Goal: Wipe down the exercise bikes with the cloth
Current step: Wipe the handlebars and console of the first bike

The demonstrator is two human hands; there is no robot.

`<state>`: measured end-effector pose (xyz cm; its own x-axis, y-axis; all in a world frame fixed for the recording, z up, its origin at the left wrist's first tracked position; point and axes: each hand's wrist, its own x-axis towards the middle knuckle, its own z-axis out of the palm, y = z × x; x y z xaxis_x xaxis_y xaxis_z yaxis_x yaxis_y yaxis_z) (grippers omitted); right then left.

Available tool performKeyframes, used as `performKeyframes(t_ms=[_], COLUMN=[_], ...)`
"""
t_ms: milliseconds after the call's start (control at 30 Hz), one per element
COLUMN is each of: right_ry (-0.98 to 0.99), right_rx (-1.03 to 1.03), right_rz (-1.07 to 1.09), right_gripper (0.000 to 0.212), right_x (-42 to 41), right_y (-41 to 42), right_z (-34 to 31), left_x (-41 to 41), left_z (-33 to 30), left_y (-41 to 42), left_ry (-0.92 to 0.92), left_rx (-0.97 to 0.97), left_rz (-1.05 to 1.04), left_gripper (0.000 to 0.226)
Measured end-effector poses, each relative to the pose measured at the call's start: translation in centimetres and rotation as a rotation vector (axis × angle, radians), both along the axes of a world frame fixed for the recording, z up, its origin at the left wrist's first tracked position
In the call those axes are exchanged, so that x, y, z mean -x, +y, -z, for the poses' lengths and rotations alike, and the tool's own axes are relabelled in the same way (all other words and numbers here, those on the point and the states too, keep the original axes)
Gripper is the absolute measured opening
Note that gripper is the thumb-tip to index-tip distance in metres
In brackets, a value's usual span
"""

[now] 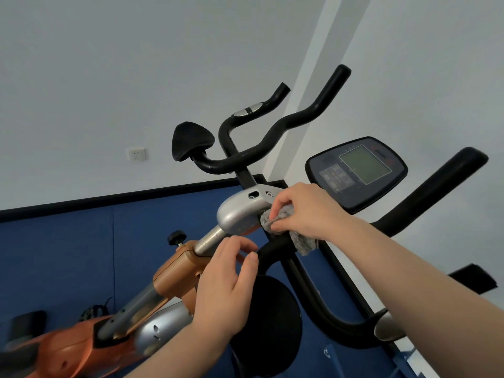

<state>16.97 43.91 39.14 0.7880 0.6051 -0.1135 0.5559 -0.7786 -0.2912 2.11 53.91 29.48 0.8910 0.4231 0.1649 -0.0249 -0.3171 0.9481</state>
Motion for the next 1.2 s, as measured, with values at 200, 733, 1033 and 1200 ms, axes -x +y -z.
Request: performKeyframes(t_ms=[200,733,1033,1200], right_ry=[-0.179,-0.271,-0.282,-0.218], right_rx=[-0.127,-0.219,-0.711,-0.691], right_rz=[0.096,0.114,0.245,0.146], right_gripper=[0.012,0.016,0.021,0.024], right_x=[1.8,3.1,8.1,10.1], right_y=[1.0,0.3,-6.1,-6.4], right_z=[1.7,2.8,2.5,2.5], left_x=[-0.2,0.1,0.3,0.9], left_z=[0.2,0.3,0.0,-0.6], left_y=[-0.1,-0.1,-0.2,-0.2], left_ry=[0.0,0.047,0.067,0.104], left_rx=[0.008,-0.044,-0.02,-0.056], left_rz=[-0.009,-0.024,-0.033,-0.078], left_gripper=[0.019,0.019,0.026,0.03])
